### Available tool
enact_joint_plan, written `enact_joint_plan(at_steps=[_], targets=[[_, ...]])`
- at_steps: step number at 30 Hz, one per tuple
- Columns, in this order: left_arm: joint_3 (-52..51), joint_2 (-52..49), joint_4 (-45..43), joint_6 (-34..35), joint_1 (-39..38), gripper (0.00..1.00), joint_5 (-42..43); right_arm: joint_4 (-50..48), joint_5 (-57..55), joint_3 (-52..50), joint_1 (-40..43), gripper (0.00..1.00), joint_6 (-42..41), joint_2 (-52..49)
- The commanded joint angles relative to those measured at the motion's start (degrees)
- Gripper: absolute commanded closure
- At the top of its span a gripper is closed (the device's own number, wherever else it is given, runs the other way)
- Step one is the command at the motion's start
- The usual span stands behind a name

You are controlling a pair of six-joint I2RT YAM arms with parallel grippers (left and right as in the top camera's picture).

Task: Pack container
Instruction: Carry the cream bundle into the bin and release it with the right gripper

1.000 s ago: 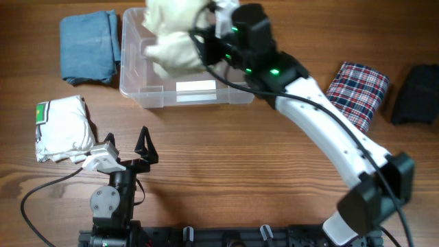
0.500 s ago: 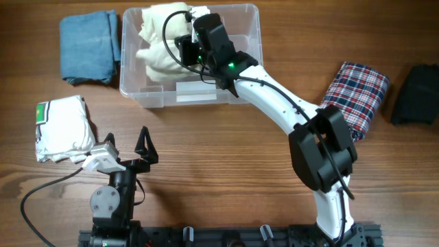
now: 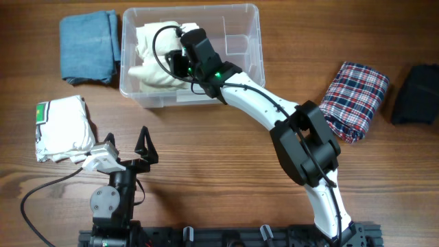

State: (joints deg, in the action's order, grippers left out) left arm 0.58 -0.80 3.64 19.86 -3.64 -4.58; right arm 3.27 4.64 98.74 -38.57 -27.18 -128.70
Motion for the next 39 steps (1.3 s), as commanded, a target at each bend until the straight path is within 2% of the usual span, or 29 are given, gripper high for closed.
enact_joint_plan(at_steps=[1, 3, 8, 12, 14, 16, 17, 18, 20, 23, 31, 35, 39], targets=[[-0.26, 0.37, 0.00, 0.31, 0.28, 0.00, 0.04, -0.81, 1.01, 1.86, -0.11, 0.28, 0.24, 0.66], [-0.26, 0.37, 0.00, 0.31, 0.28, 0.00, 0.07, -0.70, 1.86, 1.86, -0.11, 0.21, 0.79, 0.66], [-0.26, 0.37, 0.00, 0.31, 0.28, 0.00, 0.07, 2.12, 3.17, 2.64, 0.07, 0.18, 6.34, 0.96], [-0.26, 0.37, 0.00, 0.31, 0.28, 0.00, 0.07, 18.62, 3.58, 10.67, 3.10, 0.16, 10.69, 2.84], [-0.26, 0.37, 0.00, 0.31, 0.28, 0.00, 0.07, 24.24, 4.66, 13.75, 5.22, 0.26, 10.67, 2.84], [-0.26, 0.37, 0.00, 0.31, 0.28, 0.00, 0.07, 25.92, 5.38, 13.88, 6.60, 0.41, 10.47, 2.84], [-0.26, 0.37, 0.00, 0.31, 0.28, 0.00, 0.07, 27.02, 6.01, 13.86, 7.43, 0.60, 10.40, 2.67], [-0.26, 0.37, 0.00, 0.31, 0.28, 0.00, 0.07, 27.93, 5.97, 13.79, 7.91, 0.71, 10.21, 2.32], [-0.26, 0.37, 0.00, 0.31, 0.28, 0.00, 0.07, 28.06, 5.92, 13.66, 7.89, 0.79, 10.19, 1.49], [-0.26, 0.37, 0.00, 0.31, 0.28, 0.00, 0.07, 28.46, 5.77, 13.64, 7.78, 0.96, 8.96, -0.48], [-0.26, 0.37, 0.00, 0.31, 0.28, 0.00, 0.07, 30.56, 5.38, 13.64, 7.48, 0.95, 8.50, -5.51], [-0.26, 0.37, 0.00, 0.31, 0.28, 0.00, 0.07, 30.95, 0.07, 13.64, 7.45, 0.96, 8.79, -6.03], [-0.26, 0.37, 0.00, 0.31, 0.28, 0.00, 0.07, 30.84, 0.11, 13.64, 7.43, 0.96, 8.92, -7.41]])
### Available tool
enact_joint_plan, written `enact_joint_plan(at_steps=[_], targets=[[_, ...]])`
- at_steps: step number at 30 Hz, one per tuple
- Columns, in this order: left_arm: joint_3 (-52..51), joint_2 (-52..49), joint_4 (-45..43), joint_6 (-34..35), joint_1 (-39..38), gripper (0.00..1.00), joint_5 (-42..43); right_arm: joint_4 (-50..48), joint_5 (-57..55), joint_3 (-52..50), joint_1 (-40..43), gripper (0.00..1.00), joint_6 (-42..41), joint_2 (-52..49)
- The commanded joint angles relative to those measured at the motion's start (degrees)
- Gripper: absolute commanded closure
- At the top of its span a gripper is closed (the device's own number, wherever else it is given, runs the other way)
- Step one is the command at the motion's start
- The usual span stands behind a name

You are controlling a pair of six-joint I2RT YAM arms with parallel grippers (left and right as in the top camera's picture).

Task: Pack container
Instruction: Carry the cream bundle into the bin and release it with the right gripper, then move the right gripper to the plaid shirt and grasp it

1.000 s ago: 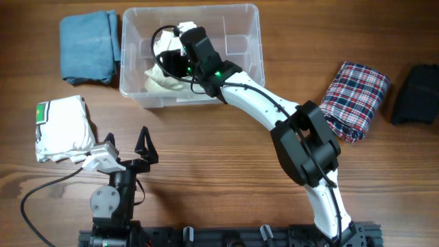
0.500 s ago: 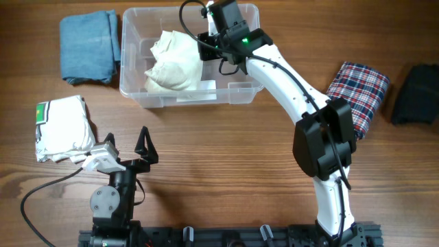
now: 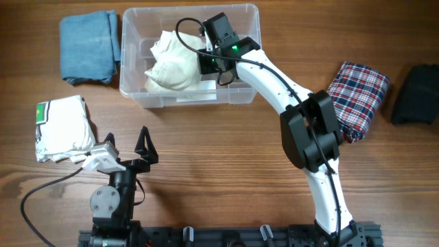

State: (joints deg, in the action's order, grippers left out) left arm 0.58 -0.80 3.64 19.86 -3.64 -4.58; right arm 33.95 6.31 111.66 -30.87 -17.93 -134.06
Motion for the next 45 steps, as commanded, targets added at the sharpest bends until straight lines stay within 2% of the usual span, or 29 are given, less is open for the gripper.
enact_joint_plan(at_steps=[1, 11, 22, 27, 28, 31, 33, 37, 38, 41, 42, 45], targets=[[-0.26, 0.37, 0.00, 0.31, 0.28, 0.00, 0.07, 0.00, -0.63, 0.72, -0.46, 0.95, 0.04, -2.32], [-0.26, 0.37, 0.00, 0.31, 0.28, 0.00, 0.04, -4.59, 2.60, 0.74, -4.48, 0.96, 6.86, -2.36], [-0.26, 0.37, 0.00, 0.33, 0.28, 0.00, 0.07, -11.61, 4.35, 0.74, -4.48, 0.96, 10.88, -2.36], [-0.26, 0.37, 0.00, 0.31, 0.28, 0.00, 0.07, -8.81, 3.93, 1.70, -4.20, 0.95, 13.51, -0.98], [-0.26, 0.37, 0.00, 0.31, 0.28, 0.00, 0.07, -6.38, 3.23, 2.54, -3.72, 0.87, 13.55, 1.05], [-0.26, 0.37, 0.00, 0.31, 0.28, 0.00, 0.07, 2.36, 2.75, 4.39, -0.31, 0.29, 12.92, 10.78], [-0.26, 0.37, 0.00, 0.31, 0.28, 0.00, 0.07, 7.74, 2.78, 4.39, 3.65, 0.00, 11.17, 18.14], [-0.26, 0.37, 0.00, 0.33, 0.28, 0.00, 0.07, 18.93, 2.75, 4.37, 14.25, 0.00, 8.28, 28.30], [-0.26, 0.37, 0.00, 0.31, 0.28, 0.00, 0.07, 24.98, 2.49, 4.33, 20.15, 0.00, 7.67, 30.86], [-0.26, 0.37, 0.00, 0.31, 0.28, 0.00, 0.07, 35.39, 2.32, 4.11, 30.56, 0.00, 5.27, 31.85], [-0.26, 0.37, 0.00, 0.31, 0.28, 0.00, 0.07, 39.34, 2.25, 2.58, 36.46, 0.00, 4.24, 31.80], [-0.26, 0.37, 0.00, 0.31, 0.28, 0.00, 0.07, 42.34, 1.16, -2.84, 46.71, 0.00, 1.60, 31.78]])
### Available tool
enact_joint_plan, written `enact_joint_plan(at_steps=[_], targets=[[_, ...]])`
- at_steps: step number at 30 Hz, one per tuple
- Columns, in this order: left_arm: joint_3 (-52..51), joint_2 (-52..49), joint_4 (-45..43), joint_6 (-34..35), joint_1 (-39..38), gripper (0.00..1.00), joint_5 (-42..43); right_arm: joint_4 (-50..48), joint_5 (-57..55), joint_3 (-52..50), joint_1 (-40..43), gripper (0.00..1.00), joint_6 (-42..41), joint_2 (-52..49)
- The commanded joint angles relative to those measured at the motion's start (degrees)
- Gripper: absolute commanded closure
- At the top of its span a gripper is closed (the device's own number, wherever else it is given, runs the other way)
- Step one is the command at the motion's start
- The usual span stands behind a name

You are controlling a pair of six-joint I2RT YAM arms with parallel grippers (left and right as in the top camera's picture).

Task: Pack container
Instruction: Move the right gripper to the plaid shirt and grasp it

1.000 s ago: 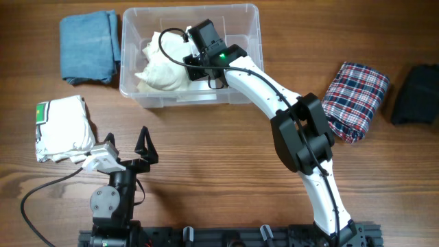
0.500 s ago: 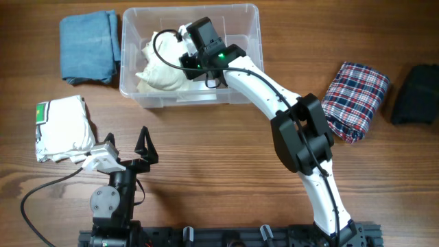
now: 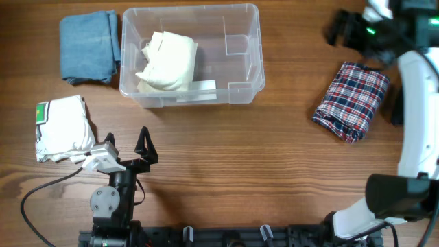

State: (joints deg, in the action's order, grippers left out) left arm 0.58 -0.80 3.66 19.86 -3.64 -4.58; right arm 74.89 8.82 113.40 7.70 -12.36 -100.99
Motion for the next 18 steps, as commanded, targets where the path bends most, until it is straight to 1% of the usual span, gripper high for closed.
enact_joint_plan(at_steps=[1, 3, 4, 7, 12, 14, 18], targets=[[-0.26, 0.37, -0.02, 0.31, 0.28, 0.00, 0.07, 1.18, -1.22, -7.21, 11.54, 0.00, -4.20, -1.29], [-0.26, 0.37, -0.02, 0.31, 0.28, 0.00, 0.07, -0.13, -0.39, -12.44, 16.57, 0.00, -4.26, -1.29], [-0.26, 0.37, -0.02, 0.31, 0.28, 0.00, 0.07, -2.21, 0.63, -16.61, 19.43, 0.00, -4.02, -1.29], [-0.26, 0.37, -0.02, 0.31, 0.28, 0.00, 0.07, -10.25, 2.03, -26.69, 23.19, 0.00, -2.60, -1.29], [-0.26, 0.37, -0.02, 0.33, 0.28, 0.00, 0.07, -24.74, 4.35, -39.58, 24.13, 0.00, -2.08, -1.53], [-0.26, 0.37, -0.02, 0.33, 0.28, 0.00, 0.07, -30.01, 7.69, -42.84, 24.13, 0.01, 0.15, -1.81], [-0.26, 0.37, -0.02, 0.31, 0.28, 0.00, 0.07, -36.11, 7.82, -46.45, 24.13, 0.02, 0.35, -1.99]])
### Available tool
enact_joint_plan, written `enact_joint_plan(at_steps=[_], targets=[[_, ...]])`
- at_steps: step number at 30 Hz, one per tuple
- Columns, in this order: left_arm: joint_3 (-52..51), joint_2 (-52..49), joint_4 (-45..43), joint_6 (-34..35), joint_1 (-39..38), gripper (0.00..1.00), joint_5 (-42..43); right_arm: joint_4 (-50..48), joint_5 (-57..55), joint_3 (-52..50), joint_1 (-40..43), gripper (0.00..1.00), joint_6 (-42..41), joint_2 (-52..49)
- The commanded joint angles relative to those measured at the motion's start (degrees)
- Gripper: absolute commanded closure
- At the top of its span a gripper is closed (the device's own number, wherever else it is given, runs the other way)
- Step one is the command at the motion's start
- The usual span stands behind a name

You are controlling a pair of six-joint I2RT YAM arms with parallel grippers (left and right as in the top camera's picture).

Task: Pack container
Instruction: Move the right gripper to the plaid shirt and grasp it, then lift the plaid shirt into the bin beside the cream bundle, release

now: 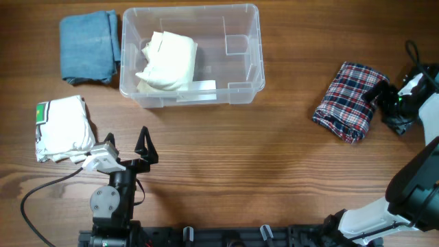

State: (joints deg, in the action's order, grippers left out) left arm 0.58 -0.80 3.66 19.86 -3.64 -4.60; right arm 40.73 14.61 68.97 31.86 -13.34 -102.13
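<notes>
A clear plastic container [241, 75] stands at the back centre of the table. A folded cream garment [169, 60] lies in its left half; the right half shows only bare dividers. A plaid cloth [348, 101] lies to the right. My right gripper [382, 95] hovers at the plaid cloth's right edge, over a black cloth [396, 125] that it mostly hides. Its jaws are too small and dark to read. My left gripper [127, 146] rests open near the front left, holding nothing.
A folded blue cloth [88, 46] lies left of the container. A white garment with a green label [63, 127] sits at the left, just beyond the left gripper. The right arm runs along the right edge of the view.
My right gripper was high at the back right, beyond the plaid cloth. It is now lower, at the right edge beside the plaid cloth and over the black cloth. Nothing else changed.
My right gripper was down in the container's left half on the cream garment. Then it stood in the container just right of the garment. Later it was outside, at the back right, the garment left inside. Now it is over the black cloth.
</notes>
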Motion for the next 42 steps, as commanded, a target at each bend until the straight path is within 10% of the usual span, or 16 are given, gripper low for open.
enact_joint_plan(at_steps=[1, 11, 14, 30, 42], targets=[[-0.26, 0.37, -0.02, 0.31, 0.28, 0.00, 0.09, -3.72, 2.08, -2.99, -0.09, 0.04, 1.38, -1.05], [-0.26, 0.37, -0.02, 0.31, 0.28, 0.00, 0.09, -12.37, 4.83, -6.62, -1.84, 0.49, 0.72, -6.25], [-0.26, 0.37, -0.02, 0.31, 0.28, 0.00, 0.09, -13.57, 4.83, -6.62, -2.82, 0.95, 0.70, -6.29], [-0.26, 0.37, -0.02, 0.31, 0.28, 0.00, 0.09, 0.87, 20.35, 24.57, -22.97, 0.96, 3.87, 5.03], [-0.26, 0.37, -0.02, 0.33, 0.28, 0.00, 0.09, -19.04, 3.76, 27.96, -51.54, 0.96, -15.34, 0.70]])
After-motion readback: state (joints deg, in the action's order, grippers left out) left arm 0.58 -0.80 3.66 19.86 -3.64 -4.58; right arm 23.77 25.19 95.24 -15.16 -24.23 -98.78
